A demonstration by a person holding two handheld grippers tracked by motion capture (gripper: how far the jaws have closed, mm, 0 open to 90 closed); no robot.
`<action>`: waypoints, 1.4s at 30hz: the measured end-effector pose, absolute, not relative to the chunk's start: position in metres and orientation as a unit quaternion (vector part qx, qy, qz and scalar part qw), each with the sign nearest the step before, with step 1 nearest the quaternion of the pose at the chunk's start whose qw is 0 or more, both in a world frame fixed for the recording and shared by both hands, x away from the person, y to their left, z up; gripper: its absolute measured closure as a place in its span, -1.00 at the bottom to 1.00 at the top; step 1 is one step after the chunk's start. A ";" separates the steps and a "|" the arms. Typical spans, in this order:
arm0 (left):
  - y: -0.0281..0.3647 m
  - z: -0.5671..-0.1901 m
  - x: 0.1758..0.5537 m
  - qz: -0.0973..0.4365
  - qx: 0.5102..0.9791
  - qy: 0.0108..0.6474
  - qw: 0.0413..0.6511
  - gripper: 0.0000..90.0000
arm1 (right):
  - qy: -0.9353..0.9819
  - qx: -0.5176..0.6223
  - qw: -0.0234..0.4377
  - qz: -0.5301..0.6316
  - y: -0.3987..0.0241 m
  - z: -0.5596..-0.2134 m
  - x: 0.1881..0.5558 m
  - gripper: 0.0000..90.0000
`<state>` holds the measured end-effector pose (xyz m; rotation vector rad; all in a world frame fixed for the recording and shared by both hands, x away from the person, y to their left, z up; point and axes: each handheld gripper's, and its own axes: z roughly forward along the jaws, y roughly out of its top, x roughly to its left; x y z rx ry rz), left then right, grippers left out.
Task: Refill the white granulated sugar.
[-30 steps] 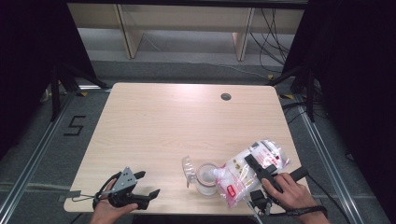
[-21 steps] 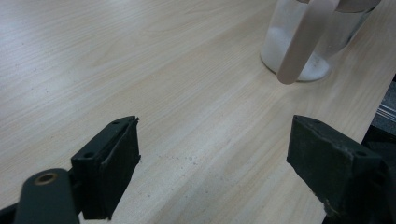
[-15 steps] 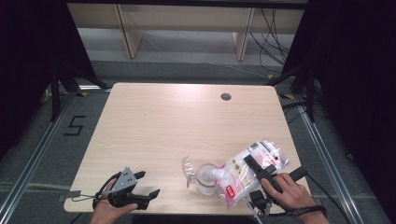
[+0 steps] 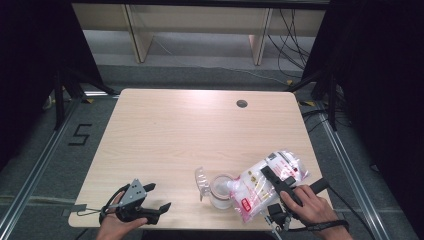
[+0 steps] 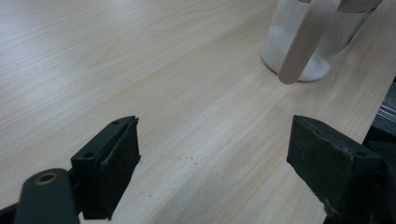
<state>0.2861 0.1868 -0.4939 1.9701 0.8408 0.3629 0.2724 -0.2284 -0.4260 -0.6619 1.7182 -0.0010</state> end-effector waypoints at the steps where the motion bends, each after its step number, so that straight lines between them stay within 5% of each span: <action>1: 0.187 -0.494 0.286 0.148 0.802 0.343 0.467 -0.64 | 0.743 -0.287 0.604 -0.003 -0.228 -0.426 0.272 0.33; 42: 0.188 -0.494 0.287 0.152 0.808 0.333 0.462 -0.64 | 0.744 -0.286 0.604 0.000 -0.227 -0.425 0.271 0.34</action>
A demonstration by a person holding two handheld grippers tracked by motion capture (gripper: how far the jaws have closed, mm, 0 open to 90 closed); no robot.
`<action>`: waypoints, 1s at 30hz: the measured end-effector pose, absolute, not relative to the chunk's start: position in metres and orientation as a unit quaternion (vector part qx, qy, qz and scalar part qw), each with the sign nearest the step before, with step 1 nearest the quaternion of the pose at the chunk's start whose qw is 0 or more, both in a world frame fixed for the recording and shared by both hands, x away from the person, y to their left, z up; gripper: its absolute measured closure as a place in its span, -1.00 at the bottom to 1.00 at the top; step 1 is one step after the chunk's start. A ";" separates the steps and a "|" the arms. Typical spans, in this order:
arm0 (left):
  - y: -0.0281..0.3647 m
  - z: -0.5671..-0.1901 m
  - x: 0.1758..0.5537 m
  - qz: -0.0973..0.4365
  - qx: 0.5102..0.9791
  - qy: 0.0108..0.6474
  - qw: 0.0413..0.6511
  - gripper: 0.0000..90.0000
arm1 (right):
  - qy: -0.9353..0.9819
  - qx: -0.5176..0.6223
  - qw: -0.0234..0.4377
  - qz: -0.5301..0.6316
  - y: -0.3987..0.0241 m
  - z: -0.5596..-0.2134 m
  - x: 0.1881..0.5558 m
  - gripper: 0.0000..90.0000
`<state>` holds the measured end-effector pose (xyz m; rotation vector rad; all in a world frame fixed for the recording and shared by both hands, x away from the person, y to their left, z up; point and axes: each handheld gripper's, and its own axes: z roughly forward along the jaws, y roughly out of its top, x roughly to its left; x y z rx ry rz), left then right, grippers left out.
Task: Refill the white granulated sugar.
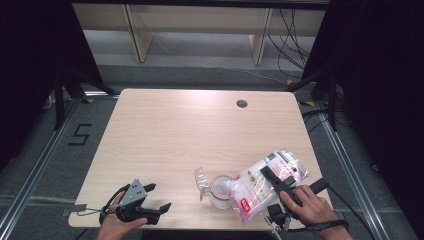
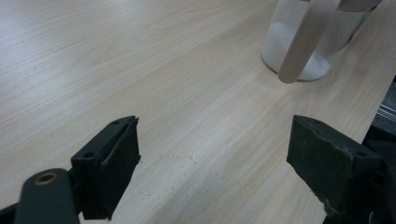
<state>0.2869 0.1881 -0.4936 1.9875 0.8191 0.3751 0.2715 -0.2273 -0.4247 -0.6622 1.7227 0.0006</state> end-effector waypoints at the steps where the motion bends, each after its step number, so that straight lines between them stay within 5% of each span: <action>1: 0.188 -0.494 0.287 0.152 0.808 0.333 0.462 -0.64 | 0.744 -0.286 0.604 0.000 -0.227 -0.425 0.271 0.34; 30: 0.187 -0.494 0.286 0.148 0.804 0.343 0.463 -0.64 | 0.743 -0.293 0.602 -0.008 -0.224 -0.422 0.269 0.35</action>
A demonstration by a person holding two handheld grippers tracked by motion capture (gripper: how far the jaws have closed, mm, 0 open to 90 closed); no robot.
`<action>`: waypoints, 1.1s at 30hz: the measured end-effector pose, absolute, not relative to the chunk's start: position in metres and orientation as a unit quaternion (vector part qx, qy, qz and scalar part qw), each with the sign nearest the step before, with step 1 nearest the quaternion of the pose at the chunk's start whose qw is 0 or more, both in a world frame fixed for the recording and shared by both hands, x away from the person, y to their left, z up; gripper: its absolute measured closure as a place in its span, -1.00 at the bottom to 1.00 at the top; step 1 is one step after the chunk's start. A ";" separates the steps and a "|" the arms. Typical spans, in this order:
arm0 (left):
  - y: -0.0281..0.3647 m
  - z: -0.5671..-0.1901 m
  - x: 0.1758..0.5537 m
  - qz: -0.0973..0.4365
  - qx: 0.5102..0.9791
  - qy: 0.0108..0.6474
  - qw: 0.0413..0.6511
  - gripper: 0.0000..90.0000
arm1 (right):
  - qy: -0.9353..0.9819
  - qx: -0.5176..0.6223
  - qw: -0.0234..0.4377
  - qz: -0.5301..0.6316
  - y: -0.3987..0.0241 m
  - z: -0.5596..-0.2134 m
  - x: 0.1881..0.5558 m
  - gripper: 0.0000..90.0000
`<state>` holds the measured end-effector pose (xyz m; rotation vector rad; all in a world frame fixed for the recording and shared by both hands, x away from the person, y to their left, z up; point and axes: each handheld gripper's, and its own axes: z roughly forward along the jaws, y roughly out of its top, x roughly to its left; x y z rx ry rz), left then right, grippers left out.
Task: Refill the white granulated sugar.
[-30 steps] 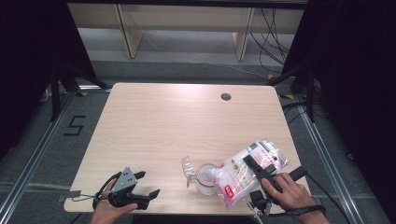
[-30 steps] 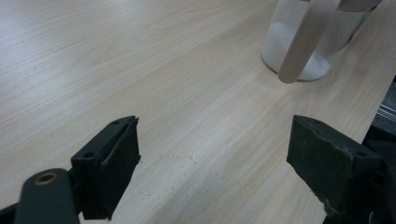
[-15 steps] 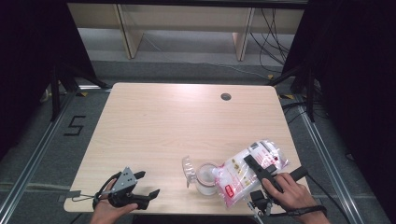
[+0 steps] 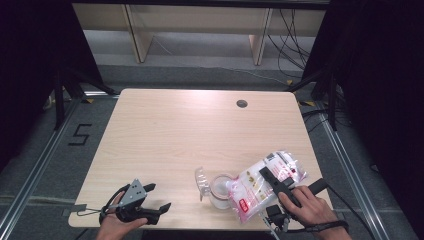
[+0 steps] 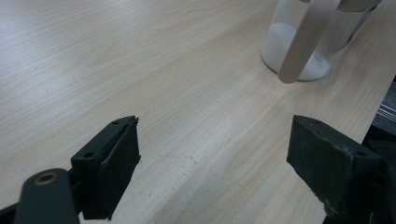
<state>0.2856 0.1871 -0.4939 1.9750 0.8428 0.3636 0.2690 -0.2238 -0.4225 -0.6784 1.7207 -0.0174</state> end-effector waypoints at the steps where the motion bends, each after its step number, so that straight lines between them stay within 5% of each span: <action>1: 0.187 -0.494 0.286 0.148 0.804 0.343 0.463 -0.64 | 0.743 -0.293 0.602 -0.008 -0.224 -0.422 0.269 0.35; 33: 0.187 -0.494 0.286 0.147 0.803 0.342 0.464 -0.64 | 0.749 -0.286 0.598 0.015 -0.227 -0.425 0.272 0.38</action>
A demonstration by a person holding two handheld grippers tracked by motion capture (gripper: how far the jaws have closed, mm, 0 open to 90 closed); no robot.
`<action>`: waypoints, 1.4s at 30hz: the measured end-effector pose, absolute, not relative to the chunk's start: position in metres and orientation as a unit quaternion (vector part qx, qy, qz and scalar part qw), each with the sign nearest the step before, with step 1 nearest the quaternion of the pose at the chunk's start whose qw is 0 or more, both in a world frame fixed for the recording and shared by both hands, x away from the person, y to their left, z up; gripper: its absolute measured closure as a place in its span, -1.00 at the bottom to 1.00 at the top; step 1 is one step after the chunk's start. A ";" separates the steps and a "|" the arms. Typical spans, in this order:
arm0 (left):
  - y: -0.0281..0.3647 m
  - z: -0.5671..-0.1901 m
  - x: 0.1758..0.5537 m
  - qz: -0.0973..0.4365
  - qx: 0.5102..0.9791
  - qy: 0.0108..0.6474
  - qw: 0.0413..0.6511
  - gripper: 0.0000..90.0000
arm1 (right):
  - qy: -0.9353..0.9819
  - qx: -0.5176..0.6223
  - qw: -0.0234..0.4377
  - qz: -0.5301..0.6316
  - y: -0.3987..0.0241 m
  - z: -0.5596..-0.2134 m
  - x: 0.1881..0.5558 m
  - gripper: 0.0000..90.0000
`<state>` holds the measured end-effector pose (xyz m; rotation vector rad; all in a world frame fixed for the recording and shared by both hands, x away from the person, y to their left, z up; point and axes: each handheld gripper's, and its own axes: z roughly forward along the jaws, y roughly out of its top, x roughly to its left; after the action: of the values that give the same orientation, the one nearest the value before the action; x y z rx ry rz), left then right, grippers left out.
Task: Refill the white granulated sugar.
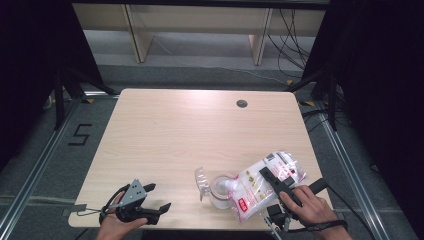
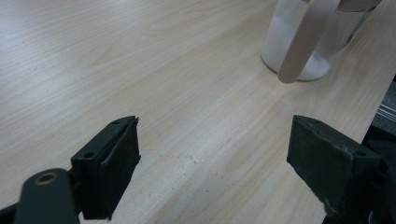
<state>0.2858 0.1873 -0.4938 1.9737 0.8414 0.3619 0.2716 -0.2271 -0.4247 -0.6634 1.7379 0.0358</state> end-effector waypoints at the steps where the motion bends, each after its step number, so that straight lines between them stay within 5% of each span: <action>1: 0.187 -0.494 0.286 0.147 0.803 0.342 0.464 -0.64 | 0.746 -0.284 0.602 0.021 -0.228 -0.426 0.272 0.38; 42: 0.187 -0.494 0.286 0.147 0.805 0.340 0.464 -0.63 | 0.770 -0.249 0.583 0.072 -0.236 -0.424 0.274 0.47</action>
<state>0.2857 0.1872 -0.4940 1.9783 0.8346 0.3606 0.2744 -0.2356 -0.4242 -0.5820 1.7964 0.1681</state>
